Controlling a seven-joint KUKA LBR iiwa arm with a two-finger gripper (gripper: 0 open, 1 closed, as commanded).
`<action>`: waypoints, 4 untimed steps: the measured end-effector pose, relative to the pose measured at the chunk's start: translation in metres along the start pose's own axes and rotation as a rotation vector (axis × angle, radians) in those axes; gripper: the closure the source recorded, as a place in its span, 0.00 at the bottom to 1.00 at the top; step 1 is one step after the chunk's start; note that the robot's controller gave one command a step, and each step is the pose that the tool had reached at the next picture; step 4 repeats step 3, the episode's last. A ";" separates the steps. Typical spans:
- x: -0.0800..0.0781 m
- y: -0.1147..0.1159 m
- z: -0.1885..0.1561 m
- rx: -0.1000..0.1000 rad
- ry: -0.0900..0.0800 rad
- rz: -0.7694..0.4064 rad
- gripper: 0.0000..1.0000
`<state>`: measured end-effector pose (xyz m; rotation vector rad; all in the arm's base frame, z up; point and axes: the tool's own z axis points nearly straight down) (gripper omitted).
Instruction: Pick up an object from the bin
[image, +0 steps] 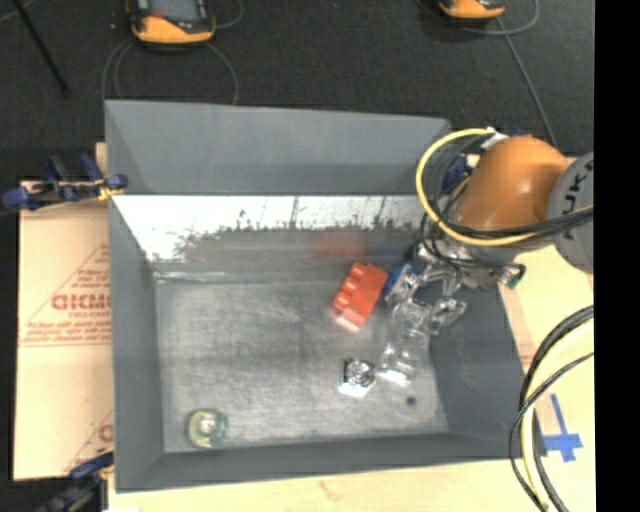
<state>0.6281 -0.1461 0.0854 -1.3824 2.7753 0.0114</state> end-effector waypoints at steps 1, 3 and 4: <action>-0.003 -0.001 -0.027 -0.006 0.033 -0.007 1.00; -0.005 -0.005 -0.087 -0.007 0.037 -0.002 1.00; -0.005 -0.005 -0.087 -0.007 0.037 -0.002 1.00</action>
Offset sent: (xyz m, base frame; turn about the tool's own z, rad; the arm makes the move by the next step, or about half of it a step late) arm -0.0001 -0.0001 0.0246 0.0002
